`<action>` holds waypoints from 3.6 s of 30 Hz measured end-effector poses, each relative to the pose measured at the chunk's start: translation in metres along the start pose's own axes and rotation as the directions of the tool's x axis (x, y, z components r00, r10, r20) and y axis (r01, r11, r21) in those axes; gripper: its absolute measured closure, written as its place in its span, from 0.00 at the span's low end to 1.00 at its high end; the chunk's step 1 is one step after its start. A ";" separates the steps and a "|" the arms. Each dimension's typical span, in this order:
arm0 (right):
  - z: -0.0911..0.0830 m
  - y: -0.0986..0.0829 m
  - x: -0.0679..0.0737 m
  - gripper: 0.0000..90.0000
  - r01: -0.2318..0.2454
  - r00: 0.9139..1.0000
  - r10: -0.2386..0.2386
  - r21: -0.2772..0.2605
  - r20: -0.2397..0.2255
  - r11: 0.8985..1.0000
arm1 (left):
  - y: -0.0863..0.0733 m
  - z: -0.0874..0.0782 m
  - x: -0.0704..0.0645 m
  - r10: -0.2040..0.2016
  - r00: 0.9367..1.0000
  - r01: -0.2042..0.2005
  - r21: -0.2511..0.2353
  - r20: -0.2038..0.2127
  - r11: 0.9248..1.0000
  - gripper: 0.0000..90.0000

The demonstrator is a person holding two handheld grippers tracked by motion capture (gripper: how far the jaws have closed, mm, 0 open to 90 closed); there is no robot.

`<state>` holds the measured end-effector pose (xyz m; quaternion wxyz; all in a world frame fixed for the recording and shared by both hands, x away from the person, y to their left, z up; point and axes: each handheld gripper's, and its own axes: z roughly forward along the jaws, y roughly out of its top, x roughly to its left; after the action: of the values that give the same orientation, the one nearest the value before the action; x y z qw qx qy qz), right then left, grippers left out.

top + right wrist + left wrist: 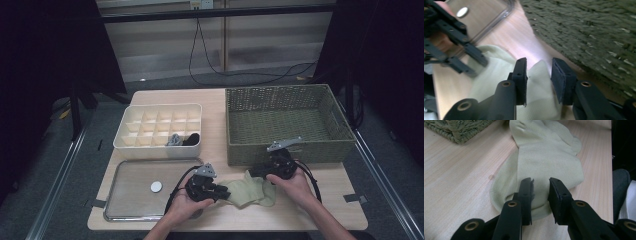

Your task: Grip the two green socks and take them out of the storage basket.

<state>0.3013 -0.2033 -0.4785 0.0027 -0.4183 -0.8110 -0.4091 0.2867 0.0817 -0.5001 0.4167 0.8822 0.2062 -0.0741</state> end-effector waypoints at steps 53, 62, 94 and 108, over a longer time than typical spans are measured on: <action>-0.057 0.029 0.003 1.00 -0.008 0.988 -0.029 -0.236 -0.150 0.972 | 0.049 0.038 -0.017 0.027 0.998 -0.026 -0.003 0.056 1.000 0.90; -0.049 0.006 0.004 1.00 -0.008 0.989 -0.022 -0.201 -0.144 0.979 | 0.042 0.048 -0.009 -0.006 1.000 0.006 0.023 0.020 1.000 0.90; -0.029 -0.060 0.041 0.97 0.059 0.986 -0.055 0.023 -0.158 0.998 | 0.019 -0.015 -0.009 0.000 1.000 0.000 -0.042 -0.023 0.999 0.84; -0.028 -0.071 0.044 0.97 0.049 0.984 -0.037 0.065 -0.174 0.997 | 0.028 -0.015 0.000 -0.005 0.999 0.002 -0.089 -0.037 0.996 0.82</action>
<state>0.2148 -0.2142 -0.4913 0.0786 -0.3632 -0.8302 -0.4155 0.2976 0.0773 -0.4703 0.4517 0.8636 0.2185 -0.0493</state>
